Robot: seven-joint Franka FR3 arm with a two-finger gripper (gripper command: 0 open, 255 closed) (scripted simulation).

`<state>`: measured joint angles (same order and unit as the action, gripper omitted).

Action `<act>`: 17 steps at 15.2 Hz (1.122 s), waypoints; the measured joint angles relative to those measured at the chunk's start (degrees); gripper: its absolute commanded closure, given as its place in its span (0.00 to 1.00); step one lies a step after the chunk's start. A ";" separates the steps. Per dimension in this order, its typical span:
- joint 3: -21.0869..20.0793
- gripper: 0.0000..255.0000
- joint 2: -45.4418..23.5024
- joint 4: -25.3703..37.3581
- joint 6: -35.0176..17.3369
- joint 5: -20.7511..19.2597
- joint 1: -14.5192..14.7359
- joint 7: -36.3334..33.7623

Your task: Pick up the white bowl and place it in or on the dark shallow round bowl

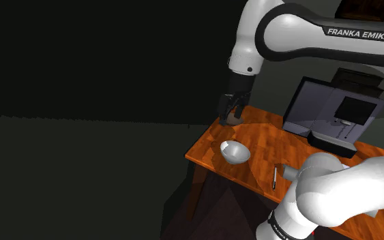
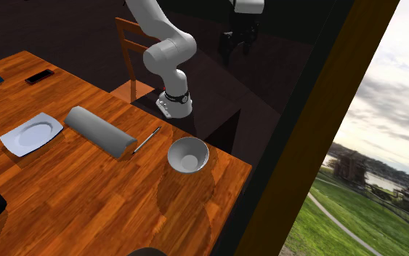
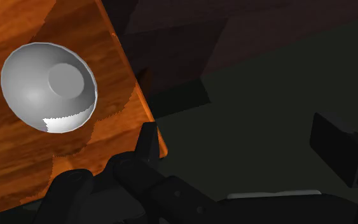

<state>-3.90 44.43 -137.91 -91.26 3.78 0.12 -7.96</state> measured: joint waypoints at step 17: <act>13.81 0.00 -2.79 -21.41 -27.60 -9.39 -6.21 16.21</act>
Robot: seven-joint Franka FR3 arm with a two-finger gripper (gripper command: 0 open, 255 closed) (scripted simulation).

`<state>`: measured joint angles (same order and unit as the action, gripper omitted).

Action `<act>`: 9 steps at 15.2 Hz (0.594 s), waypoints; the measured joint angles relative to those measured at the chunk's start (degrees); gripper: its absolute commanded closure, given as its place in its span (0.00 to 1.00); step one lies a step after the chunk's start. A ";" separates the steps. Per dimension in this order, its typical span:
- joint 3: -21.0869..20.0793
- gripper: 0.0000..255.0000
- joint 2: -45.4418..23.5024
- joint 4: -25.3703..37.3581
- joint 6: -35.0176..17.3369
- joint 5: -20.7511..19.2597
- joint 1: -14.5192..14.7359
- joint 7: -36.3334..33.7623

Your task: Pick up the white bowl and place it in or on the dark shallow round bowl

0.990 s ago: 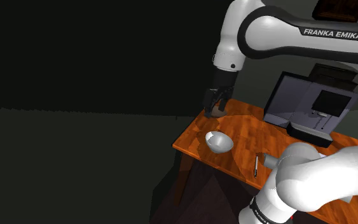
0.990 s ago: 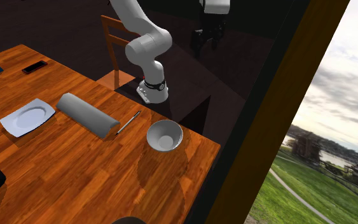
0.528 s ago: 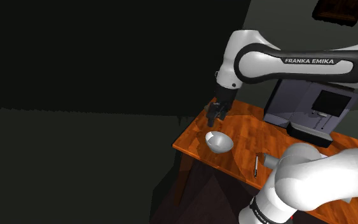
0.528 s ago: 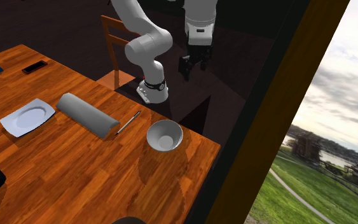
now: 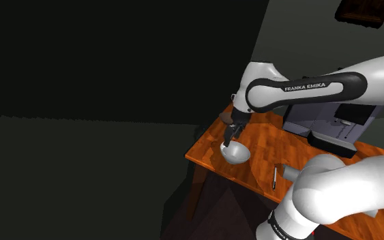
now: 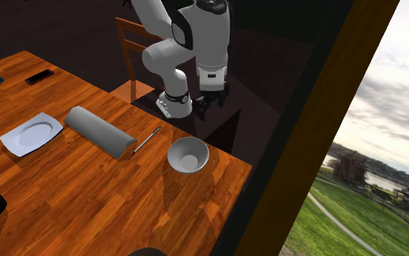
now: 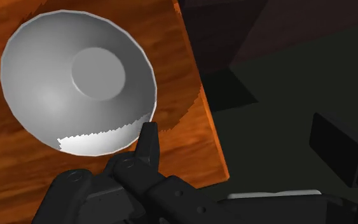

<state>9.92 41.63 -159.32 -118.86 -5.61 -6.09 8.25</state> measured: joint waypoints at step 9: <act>8.32 0.00 -12.40 -4.26 -18.37 -3.36 -2.45 8.58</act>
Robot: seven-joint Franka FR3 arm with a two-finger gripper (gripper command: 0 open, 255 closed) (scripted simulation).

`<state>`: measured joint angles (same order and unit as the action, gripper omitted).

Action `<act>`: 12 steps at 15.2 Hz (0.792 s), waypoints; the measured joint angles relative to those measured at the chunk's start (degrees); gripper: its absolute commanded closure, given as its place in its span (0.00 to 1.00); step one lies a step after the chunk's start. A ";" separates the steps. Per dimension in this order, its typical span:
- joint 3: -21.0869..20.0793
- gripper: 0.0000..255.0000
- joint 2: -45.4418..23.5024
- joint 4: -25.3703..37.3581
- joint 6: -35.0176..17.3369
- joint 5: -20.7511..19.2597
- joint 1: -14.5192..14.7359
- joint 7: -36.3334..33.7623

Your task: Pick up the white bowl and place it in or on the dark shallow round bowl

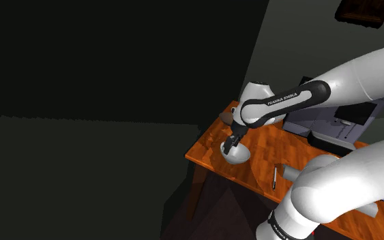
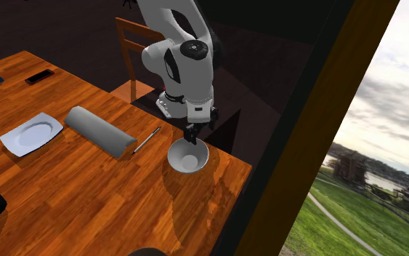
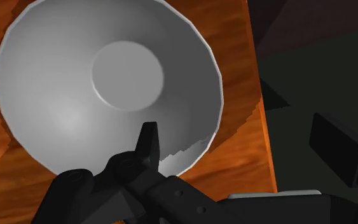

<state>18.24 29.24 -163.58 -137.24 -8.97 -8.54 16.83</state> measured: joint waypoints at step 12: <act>1.21 1.00 -5.25 -1.39 -6.72 0.41 0.74 0.77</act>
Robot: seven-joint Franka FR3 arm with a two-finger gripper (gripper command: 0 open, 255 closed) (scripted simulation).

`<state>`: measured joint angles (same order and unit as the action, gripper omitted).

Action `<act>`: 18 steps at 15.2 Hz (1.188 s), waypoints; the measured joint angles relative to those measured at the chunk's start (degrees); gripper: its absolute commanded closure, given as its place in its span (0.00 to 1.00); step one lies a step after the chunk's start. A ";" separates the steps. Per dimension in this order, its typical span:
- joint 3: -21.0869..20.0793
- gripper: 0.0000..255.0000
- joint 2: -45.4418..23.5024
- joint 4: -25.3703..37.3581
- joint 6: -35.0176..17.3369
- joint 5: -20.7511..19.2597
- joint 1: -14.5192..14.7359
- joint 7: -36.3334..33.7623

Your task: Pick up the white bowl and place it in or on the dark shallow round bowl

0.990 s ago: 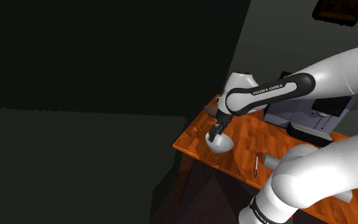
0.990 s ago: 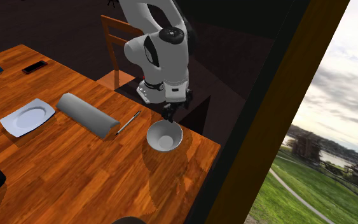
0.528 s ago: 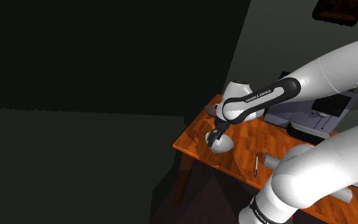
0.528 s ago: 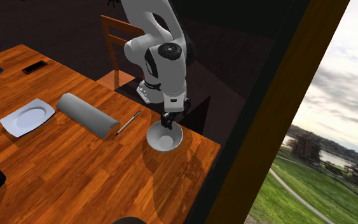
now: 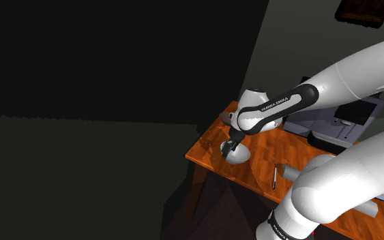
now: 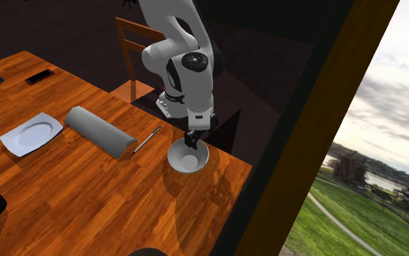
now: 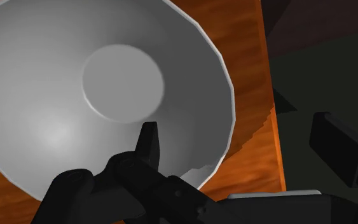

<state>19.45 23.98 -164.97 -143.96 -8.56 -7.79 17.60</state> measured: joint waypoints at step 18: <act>-1.32 1.00 5.48 2.24 7.65 -0.26 -0.58 -0.80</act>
<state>18.13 29.47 -162.72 -136.30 -8.82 -8.38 16.81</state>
